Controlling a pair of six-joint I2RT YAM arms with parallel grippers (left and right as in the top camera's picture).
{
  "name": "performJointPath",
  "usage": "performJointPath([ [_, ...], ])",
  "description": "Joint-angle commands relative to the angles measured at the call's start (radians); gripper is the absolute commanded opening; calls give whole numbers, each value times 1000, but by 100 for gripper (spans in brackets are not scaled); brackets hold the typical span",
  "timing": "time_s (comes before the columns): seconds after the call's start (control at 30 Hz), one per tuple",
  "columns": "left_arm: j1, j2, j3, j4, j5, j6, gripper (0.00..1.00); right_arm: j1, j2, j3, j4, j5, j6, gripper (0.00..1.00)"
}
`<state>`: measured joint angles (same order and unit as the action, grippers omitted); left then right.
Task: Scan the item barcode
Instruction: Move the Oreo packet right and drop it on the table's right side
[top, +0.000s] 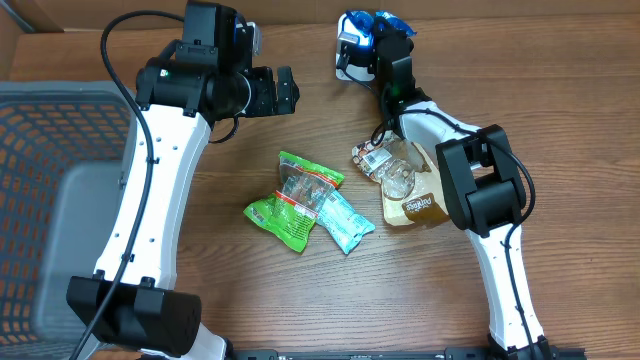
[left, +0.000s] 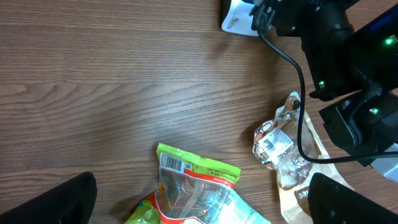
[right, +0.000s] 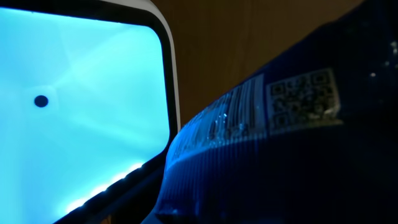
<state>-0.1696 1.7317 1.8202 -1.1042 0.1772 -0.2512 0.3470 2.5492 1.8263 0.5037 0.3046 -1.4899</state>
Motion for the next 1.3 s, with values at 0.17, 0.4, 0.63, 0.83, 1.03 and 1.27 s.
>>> performJointPath([
  [0.17,-1,-4,16,1,-9,27,100,1,-147,30,-41,98,68,4],
  [0.4,-1,-4,16,1,-9,27,100,18,-416,30,-352,232,348,4],
  [0.63,-1,-4,16,1,-9,27,99,41,-719,30,-1078,206,889,4],
  [0.83,-1,-4,16,1,-9,27,99,-109,-788,26,-1642,-285,1400,4],
  [1.03,-1,-4,16,1,-9,27,100,-390,-769,-134,-1710,-525,1416,4],
  [1.27,-1,-4,16,1,-9,27,100,-772,-768,-442,-1480,-634,1500,4],
])
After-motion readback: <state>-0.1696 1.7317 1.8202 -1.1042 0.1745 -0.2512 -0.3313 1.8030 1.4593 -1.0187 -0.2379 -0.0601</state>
